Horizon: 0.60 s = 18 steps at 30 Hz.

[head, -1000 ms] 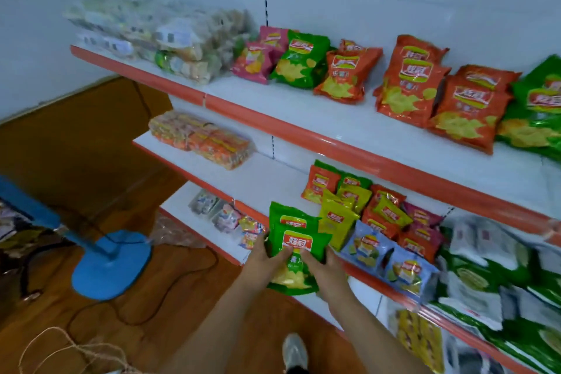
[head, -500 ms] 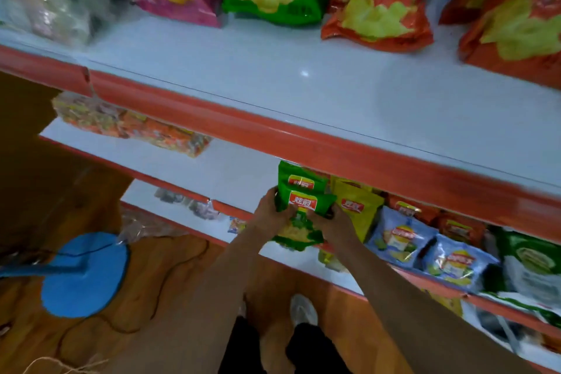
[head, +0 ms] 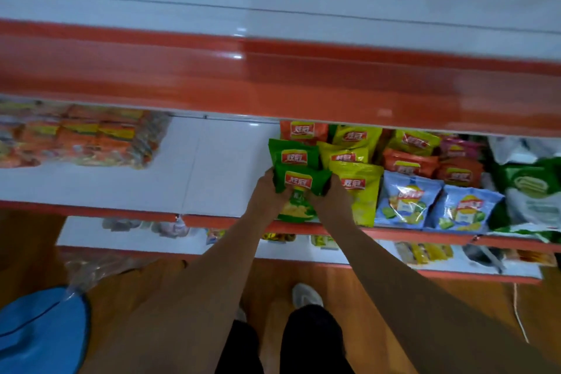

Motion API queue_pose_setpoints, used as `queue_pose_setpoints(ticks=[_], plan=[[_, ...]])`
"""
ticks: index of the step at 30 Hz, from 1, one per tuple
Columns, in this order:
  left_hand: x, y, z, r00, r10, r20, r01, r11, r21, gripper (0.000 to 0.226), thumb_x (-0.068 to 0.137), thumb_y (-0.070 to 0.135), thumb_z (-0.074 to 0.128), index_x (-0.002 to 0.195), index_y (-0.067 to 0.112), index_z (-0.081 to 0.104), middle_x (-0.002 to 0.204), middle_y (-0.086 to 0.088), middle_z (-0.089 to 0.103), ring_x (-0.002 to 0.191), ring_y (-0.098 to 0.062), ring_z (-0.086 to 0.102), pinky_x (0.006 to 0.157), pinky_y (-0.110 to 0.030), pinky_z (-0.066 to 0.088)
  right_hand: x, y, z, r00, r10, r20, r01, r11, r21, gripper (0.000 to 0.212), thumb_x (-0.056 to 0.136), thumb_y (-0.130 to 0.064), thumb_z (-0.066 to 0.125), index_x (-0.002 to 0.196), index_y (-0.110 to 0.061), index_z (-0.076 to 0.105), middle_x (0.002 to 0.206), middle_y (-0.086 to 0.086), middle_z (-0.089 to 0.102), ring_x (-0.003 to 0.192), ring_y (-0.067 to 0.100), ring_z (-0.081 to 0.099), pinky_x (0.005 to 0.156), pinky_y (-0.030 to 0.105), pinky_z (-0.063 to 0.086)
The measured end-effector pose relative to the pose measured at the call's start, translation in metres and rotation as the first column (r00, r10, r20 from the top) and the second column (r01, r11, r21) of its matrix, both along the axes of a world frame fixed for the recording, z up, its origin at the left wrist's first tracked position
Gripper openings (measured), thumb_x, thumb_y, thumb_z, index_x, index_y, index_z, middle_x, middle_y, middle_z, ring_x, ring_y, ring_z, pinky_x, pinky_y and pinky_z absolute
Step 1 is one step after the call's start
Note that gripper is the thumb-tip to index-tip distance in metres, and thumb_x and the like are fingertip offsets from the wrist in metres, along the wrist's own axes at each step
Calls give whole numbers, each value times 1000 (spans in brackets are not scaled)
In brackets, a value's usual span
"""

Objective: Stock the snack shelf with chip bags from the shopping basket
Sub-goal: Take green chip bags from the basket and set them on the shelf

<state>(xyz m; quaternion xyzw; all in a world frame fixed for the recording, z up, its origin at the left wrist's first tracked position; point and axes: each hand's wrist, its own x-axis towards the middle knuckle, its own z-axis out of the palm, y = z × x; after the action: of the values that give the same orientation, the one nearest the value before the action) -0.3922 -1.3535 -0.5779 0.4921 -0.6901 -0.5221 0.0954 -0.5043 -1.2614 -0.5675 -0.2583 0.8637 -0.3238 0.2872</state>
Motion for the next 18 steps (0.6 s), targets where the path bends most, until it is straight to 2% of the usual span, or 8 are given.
queue_pose_setpoints(ticks=[2,4,6,8,10,12,15,18], plan=[[3,0,0,999,-35,34,34,999,18,53,88,21,69,135,12,48,128,-8,64,115,-25,62,90,-30,50,4,3,2,1000,-27,-14,27,999,-28,51,79,-17,76,122,-9,50,107,5,67,90,18,60,58,10,38],[8,-1,1,995,-67,74,66,998,12,62,85,27,72,138,13,44,132,-9,60,117,-28,61,95,-38,53,9,5,11,997,-73,-29,71,996,-54,57,80,-17,76,128,-8,47,110,6,68,99,22,64,71,20,43],[12,-3,3,986,-68,150,69,998,0,78,84,38,72,147,15,32,142,-12,49,125,-31,54,99,-45,51,12,6,21,988,-141,-55,137,988,-77,62,84,-23,72,136,-7,43,114,8,66,104,23,63,77,28,48],[15,-1,14,975,-44,219,54,998,-42,86,85,43,69,152,15,23,148,-13,38,134,-33,43,105,-48,45,12,12,37,972,-207,-111,197,976,-93,61,89,-30,63,141,-8,39,130,10,57,117,27,56,91,36,49],[14,9,35,974,-29,224,68,983,-168,80,86,43,68,149,14,28,144,-13,40,134,-32,42,105,-47,42,7,31,62,948,-285,-145,266,955,-133,56,93,-30,57,142,-9,39,139,9,48,126,27,49,99,37,42],[4,31,64,980,-51,191,109,946,-304,67,86,40,66,142,16,38,137,-11,47,127,-31,46,102,-45,43,0,66,86,917,-377,-129,354,919,-170,52,94,-29,56,140,-10,42,140,9,47,128,26,46,102,36,40],[-29,85,108,964,-231,135,266,878,-398,62,86,42,60,137,12,45,134,-12,51,124,-31,48,101,-42,42,-13,144,112,848,-521,-100,497,846,-194,53,93,-28,59,140,-9,43,142,10,47,133,26,44,107,36,36],[-83,161,135,882,-464,85,464,824,-325,67,81,49,53,133,8,52,129,-14,55,122,-30,51,102,-40,43,-33,236,136,741,-666,-83,642,739,-203,53,93,-30,58,141,-13,43,145,8,46,135,25,42,108,34,34]])
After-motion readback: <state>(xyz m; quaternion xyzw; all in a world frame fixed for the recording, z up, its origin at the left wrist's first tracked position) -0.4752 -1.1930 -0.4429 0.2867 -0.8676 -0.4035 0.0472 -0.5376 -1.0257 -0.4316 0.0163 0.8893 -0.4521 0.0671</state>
